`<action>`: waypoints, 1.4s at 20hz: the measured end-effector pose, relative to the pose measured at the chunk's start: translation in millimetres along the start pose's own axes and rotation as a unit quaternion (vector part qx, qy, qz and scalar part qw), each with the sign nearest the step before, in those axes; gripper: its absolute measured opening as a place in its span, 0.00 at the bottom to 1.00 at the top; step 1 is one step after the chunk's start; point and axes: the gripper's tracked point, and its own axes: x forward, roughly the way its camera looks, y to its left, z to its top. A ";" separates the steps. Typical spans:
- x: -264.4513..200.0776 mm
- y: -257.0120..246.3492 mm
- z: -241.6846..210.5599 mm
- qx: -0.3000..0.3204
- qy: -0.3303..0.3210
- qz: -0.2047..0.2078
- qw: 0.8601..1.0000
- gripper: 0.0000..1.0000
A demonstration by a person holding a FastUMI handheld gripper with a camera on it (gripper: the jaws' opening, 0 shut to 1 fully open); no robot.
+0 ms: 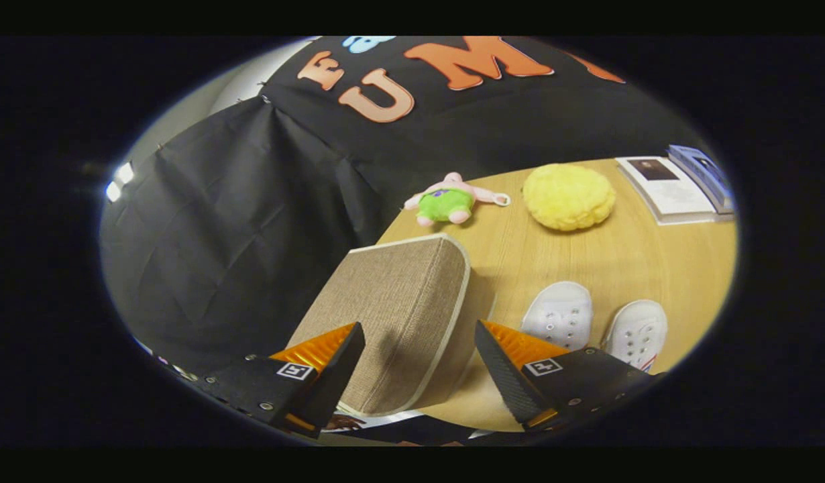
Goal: Open the storage box then place both shoes into the box .Put the left shoe in first, then the right shoe, with the right side of both shoes facing outward in a uniform manner.
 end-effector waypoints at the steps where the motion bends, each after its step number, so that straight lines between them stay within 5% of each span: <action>1: 4.4 -0.9 -4.5 0.015 0.010 0.004 1.000 0.98; 7: 25.5 1.4 -25.4 0.093 0.058 0.042 0.993 0.98; 15: 35.3 14.6 -41.5 0.218 0.109 0.105 0.964 0.97; 28: 5.5 32.5 -13.1 0.235 0.075 0.137 0.959 0.79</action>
